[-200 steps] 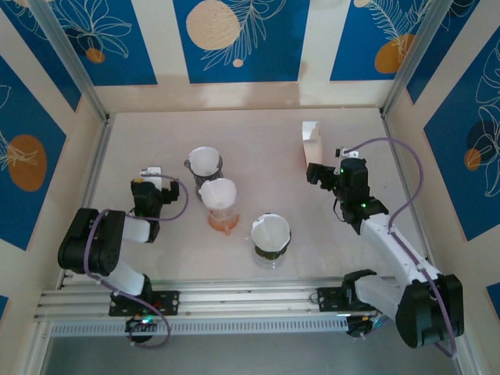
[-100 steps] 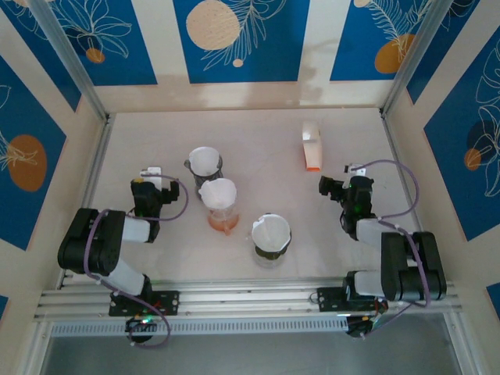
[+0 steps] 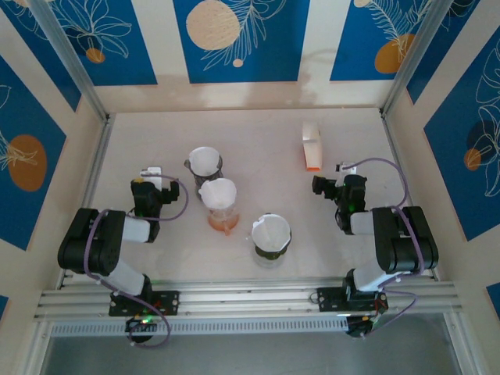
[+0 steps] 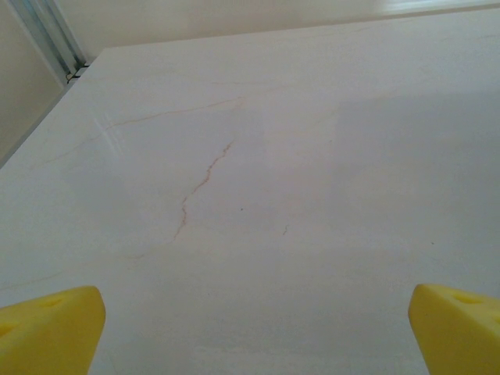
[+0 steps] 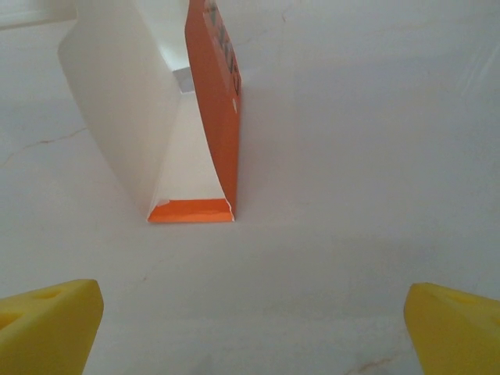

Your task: Place the coffee filter in the dripper

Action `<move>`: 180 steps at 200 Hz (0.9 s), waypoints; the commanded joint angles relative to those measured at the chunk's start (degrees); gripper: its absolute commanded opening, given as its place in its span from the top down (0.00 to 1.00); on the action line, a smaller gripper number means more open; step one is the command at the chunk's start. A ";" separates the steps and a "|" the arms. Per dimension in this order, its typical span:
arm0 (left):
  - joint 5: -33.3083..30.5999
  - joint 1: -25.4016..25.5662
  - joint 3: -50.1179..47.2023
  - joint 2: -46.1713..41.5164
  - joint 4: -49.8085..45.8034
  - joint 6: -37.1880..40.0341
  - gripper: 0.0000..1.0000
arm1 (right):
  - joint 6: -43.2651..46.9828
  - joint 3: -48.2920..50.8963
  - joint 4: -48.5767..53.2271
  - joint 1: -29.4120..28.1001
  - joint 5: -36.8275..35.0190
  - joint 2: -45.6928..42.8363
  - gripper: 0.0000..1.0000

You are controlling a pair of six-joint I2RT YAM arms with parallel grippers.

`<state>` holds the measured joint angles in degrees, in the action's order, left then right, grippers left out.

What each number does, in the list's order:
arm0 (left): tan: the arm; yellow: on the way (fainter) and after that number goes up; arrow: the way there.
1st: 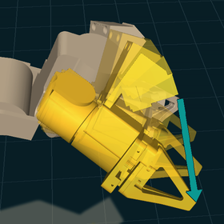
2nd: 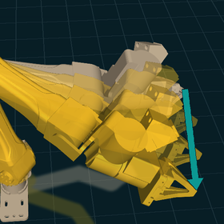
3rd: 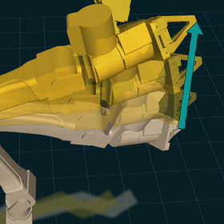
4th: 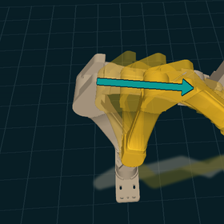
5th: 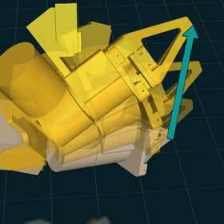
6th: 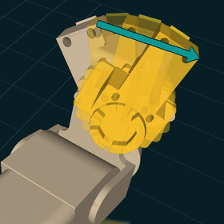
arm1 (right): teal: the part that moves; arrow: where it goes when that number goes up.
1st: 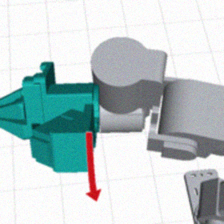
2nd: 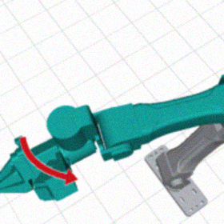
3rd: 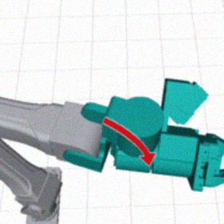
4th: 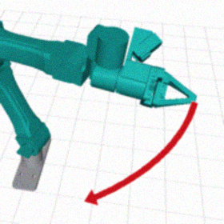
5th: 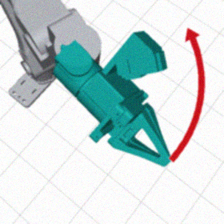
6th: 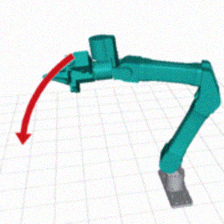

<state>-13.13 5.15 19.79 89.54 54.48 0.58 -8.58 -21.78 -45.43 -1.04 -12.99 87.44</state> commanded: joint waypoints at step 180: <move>-0.45 0.26 0.51 0.24 1.66 0.39 0.00 | 1.10 -1.15 -2.41 0.16 0.78 -0.25 0.01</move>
